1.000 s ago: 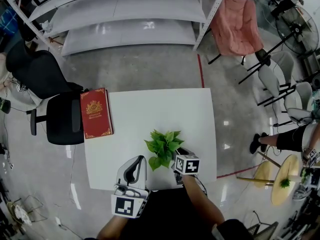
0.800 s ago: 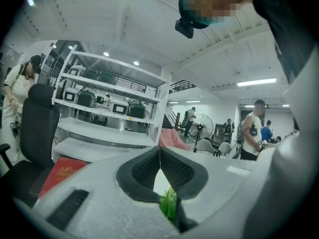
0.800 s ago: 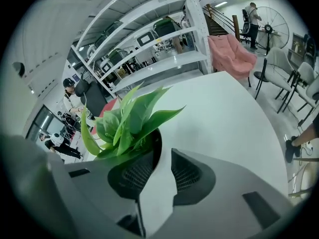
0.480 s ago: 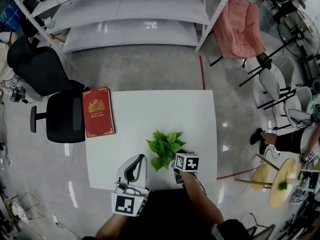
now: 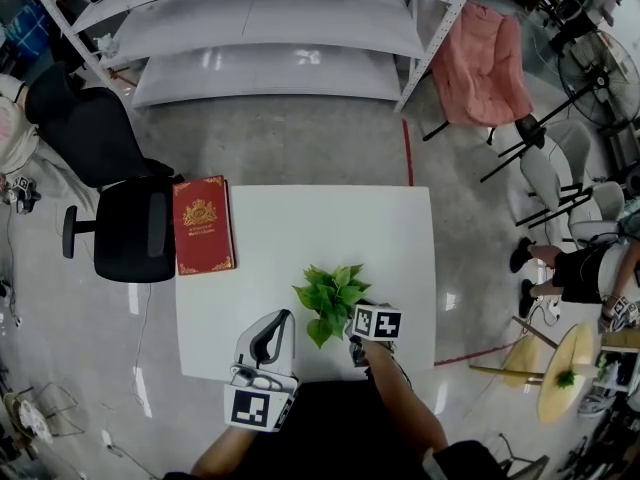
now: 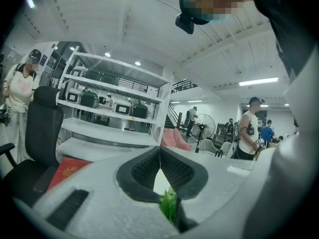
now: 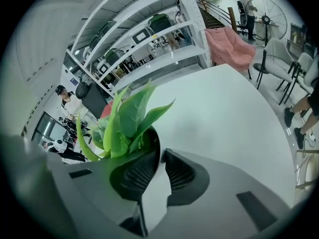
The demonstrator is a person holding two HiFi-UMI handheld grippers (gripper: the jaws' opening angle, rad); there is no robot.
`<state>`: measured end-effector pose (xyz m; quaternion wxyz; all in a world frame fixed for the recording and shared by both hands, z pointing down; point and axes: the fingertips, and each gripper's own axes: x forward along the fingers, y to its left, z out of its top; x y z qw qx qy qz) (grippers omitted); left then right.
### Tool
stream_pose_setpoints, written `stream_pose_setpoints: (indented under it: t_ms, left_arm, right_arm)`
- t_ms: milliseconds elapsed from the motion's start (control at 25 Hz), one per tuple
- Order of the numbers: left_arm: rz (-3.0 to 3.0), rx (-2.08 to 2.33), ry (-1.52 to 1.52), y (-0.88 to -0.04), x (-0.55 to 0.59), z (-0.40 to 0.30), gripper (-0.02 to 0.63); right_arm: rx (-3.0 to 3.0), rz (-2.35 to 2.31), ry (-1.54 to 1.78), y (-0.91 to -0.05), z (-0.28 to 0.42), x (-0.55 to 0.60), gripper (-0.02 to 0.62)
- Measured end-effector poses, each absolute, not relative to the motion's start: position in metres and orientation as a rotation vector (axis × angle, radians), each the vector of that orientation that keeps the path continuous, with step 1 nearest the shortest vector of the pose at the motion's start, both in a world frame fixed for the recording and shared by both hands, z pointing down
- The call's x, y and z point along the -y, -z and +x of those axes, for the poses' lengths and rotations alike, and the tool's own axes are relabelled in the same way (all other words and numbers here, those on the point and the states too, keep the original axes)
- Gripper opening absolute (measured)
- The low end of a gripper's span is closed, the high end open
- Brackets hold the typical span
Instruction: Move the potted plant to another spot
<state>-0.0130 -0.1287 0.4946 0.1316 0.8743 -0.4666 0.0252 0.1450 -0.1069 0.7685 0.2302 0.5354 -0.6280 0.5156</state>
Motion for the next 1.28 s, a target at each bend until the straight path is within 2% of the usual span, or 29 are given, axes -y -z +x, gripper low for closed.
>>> stream_pose_setpoints:
  t_ms: [1280]
  left_arm:
    - [2.53, 1.433, -0.036, -0.49, 0.135, -0.051, 0.018]
  right_arm:
    - [1.798, 1.411, -1.439, -0.752, 0.114, 0.145, 0.038]
